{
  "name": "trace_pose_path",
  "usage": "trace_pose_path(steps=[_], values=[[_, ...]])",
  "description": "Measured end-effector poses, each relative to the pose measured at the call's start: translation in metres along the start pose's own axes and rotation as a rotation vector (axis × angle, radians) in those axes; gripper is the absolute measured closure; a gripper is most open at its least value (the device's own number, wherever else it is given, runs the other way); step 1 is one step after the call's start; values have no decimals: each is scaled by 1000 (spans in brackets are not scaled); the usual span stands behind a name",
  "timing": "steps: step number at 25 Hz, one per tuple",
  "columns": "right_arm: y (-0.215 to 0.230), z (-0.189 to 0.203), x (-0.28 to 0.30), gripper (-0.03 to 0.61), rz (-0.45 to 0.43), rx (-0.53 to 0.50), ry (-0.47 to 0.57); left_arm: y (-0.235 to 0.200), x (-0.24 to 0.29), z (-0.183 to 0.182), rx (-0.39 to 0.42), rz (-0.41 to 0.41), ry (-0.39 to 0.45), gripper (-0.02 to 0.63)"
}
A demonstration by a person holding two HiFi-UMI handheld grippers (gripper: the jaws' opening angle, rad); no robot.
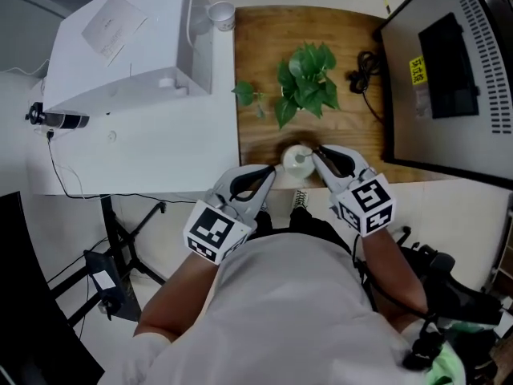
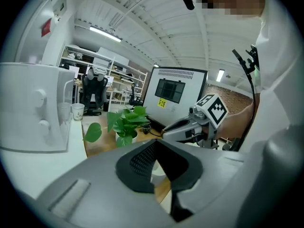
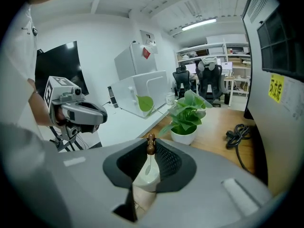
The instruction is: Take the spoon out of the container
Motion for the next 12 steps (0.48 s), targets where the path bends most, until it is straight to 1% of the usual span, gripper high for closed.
trace_pose_path(steps=[6, 9, 12], values=[[-14, -13, -27, 525, 46, 28, 60, 8, -16, -10, 2, 34, 40, 609], [-21, -19, -39, 525, 78, 33, 87, 10, -23, -8, -7, 55, 50, 609], [-30, -26, -50, 525, 112, 44, 115, 9, -31, -7, 1, 74, 53, 609]])
Point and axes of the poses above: the fingertips, and each gripper's own axes: x forward along the fingers, y to its right, z out of its underside, the point moved 7 cm from there along -x, backward along the fingers, and after that the axes turned 1 degree about -x, right-handed, at the moved point
